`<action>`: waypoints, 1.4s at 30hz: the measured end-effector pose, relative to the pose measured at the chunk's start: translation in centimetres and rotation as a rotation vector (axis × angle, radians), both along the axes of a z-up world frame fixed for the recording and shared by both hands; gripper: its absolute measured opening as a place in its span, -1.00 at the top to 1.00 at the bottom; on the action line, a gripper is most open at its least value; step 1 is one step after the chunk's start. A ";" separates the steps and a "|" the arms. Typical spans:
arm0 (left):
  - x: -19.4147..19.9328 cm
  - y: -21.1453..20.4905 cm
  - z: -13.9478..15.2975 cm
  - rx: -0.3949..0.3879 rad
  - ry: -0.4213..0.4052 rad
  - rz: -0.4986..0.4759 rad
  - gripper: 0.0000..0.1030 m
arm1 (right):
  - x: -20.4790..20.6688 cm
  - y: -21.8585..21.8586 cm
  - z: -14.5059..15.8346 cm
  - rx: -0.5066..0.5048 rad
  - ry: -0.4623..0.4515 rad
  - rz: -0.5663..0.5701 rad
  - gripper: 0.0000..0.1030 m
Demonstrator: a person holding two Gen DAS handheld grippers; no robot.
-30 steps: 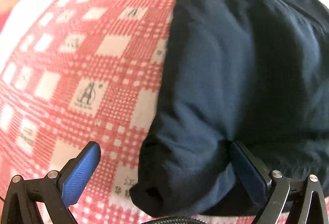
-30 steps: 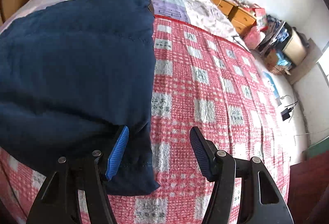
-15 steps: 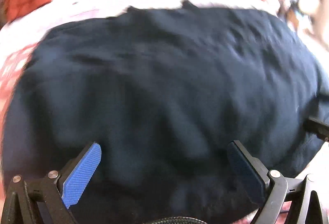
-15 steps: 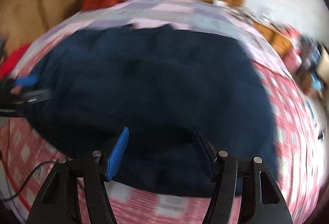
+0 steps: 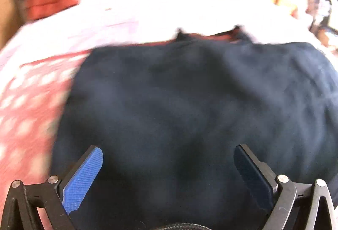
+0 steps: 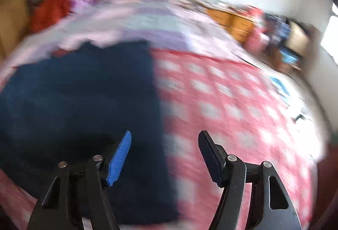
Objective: Fold large clothes
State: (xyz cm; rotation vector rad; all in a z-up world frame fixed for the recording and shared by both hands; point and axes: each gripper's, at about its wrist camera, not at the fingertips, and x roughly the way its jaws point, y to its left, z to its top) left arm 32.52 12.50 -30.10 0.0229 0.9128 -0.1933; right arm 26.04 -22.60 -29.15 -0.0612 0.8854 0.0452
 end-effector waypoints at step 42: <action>1.9 9.5 -4.0 0.115 0.119 0.319 -1.00 | -1.3 -2.5 -3.1 0.043 0.022 -0.091 -0.57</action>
